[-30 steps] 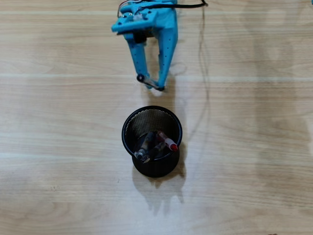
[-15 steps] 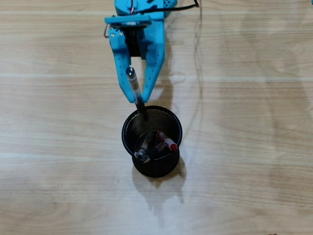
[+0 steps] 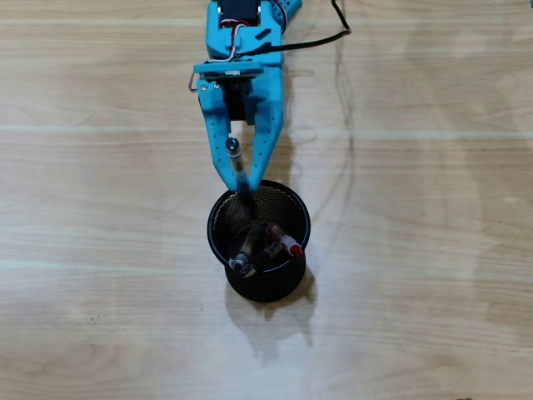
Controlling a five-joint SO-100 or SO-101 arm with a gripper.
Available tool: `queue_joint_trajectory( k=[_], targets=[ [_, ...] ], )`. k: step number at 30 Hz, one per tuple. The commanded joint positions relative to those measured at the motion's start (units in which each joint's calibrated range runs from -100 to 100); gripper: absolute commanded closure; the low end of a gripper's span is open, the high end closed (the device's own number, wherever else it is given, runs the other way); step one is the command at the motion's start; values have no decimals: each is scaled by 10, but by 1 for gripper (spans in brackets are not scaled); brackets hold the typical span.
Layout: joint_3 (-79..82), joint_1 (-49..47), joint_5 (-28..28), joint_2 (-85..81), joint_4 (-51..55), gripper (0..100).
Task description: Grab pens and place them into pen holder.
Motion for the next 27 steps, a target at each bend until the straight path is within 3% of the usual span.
queue_joint_trajectory(
  k=[1, 5, 13, 19, 23, 27],
  targets=[
    [-2, 4, -1, -8, -11, 93],
    [-2, 1, 3, -9, -14, 81],
    [1, -1, 7, -29, -7, 81],
    [86, -7, 87, -126, -7, 82],
    [188, -5, 160, -230, -7, 98],
    [295, 2, 231, -338, -7, 97]
  ],
)
